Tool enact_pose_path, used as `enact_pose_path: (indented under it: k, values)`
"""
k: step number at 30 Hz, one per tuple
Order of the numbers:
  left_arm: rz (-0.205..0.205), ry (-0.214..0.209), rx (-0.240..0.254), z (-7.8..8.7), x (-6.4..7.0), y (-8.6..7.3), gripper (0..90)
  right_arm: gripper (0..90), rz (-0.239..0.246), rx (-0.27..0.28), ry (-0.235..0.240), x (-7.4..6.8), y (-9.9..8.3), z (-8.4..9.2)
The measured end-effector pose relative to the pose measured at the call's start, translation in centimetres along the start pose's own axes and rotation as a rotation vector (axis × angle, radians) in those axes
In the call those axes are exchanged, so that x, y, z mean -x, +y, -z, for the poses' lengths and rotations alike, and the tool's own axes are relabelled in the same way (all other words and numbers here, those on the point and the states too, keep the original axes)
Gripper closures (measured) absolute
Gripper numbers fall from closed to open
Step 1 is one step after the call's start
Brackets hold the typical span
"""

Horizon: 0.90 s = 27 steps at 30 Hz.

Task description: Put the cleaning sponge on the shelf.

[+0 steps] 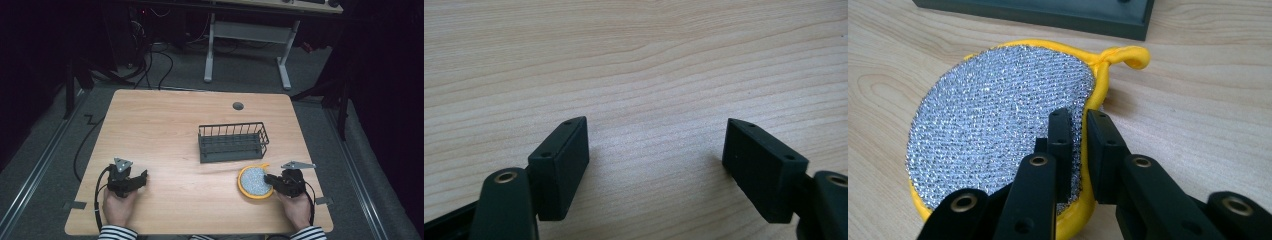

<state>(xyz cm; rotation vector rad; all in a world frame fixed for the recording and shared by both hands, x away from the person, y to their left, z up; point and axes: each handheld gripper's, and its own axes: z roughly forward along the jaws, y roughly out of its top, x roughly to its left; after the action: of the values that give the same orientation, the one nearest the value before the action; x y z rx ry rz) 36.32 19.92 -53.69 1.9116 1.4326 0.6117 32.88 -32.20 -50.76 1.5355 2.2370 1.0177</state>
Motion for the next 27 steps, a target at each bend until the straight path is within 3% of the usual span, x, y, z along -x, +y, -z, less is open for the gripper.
enact_pose_path:
  k: [5, 10, 13, 23, 27]
  values:
    - [-0.003, 0.001, -0.001, 0.0, 0.0, 0.0, 27.2, 82.5, -0.011, 0.031, 0.032, 0.1, 0.0, 0.6]
    - [-0.003, 0.001, -0.001, 0.0, 0.0, 0.0, 27.2, 82.5, 0.001, 0.054, 0.027, 0.1, 0.4, 1.8]
    - [-0.004, 0.001, -0.002, 0.0, 0.0, 0.0, 27.2, 82.5, 0.019, 0.085, 0.021, 0.1, 1.2, 3.3]
    - [-0.005, 0.002, -0.001, 0.0, 0.1, 0.0, 27.2, 82.5, 0.058, 0.155, 0.018, 0.2, 3.3, 5.8]
    - [-0.005, 0.002, -0.001, 0.0, 0.1, 0.0, 27.2, 82.5, 0.068, 0.185, 0.025, 0.3, 4.9, 7.0]
